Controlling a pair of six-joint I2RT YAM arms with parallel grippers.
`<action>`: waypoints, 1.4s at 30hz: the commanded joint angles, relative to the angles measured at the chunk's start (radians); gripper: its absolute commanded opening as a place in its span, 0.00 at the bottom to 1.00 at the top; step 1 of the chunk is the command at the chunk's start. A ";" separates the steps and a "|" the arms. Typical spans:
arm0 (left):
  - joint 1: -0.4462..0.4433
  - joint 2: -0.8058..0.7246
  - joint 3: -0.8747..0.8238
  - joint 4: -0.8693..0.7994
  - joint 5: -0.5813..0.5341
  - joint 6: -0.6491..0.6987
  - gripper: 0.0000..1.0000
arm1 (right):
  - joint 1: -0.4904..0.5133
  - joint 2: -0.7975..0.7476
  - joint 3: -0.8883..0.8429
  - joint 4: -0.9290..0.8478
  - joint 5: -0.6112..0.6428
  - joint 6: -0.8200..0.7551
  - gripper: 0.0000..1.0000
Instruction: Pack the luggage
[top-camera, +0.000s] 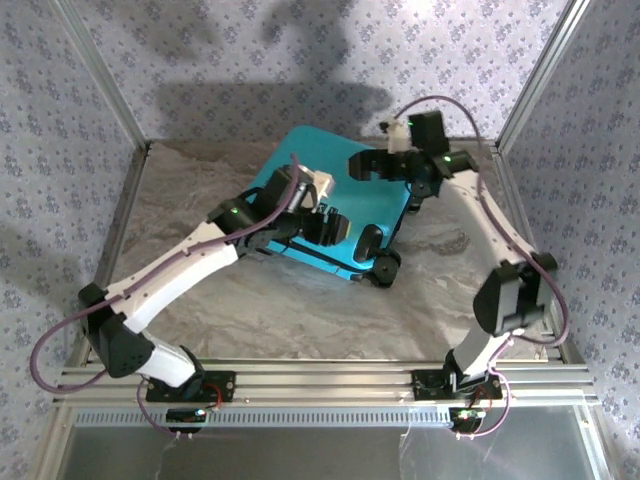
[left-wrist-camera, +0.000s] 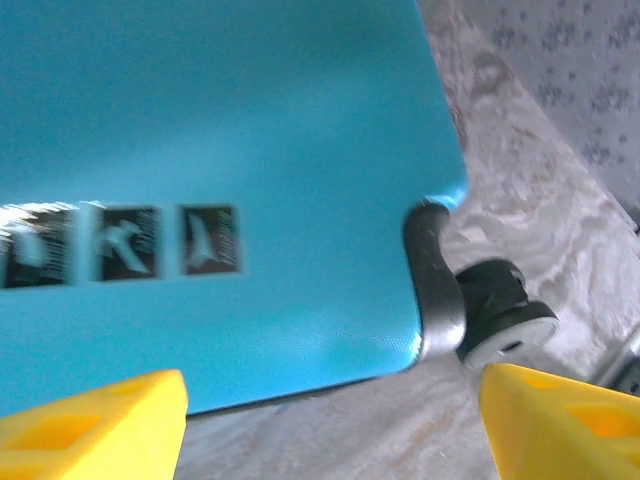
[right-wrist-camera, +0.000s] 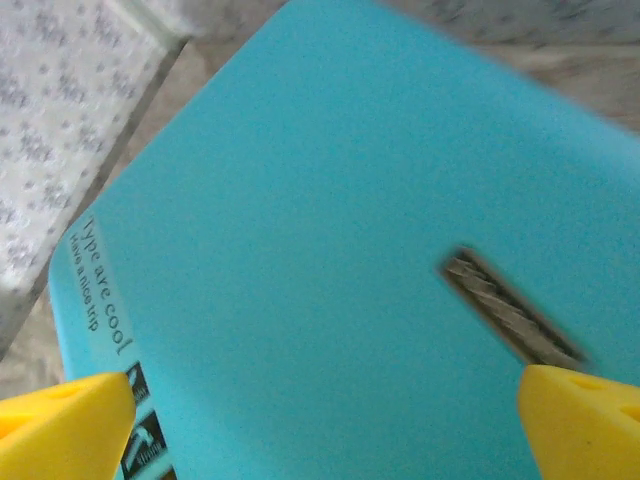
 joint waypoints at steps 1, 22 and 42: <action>0.093 -0.026 0.058 -0.066 -0.074 0.044 0.78 | -0.032 -0.136 -0.127 0.074 0.034 0.077 1.00; 0.548 0.458 0.384 -0.169 0.279 0.210 0.82 | -0.140 -0.339 -0.544 0.209 -0.019 0.190 0.99; 0.458 0.015 -0.263 0.092 0.270 -0.025 0.82 | 0.131 0.045 -0.170 0.185 -0.221 0.092 1.00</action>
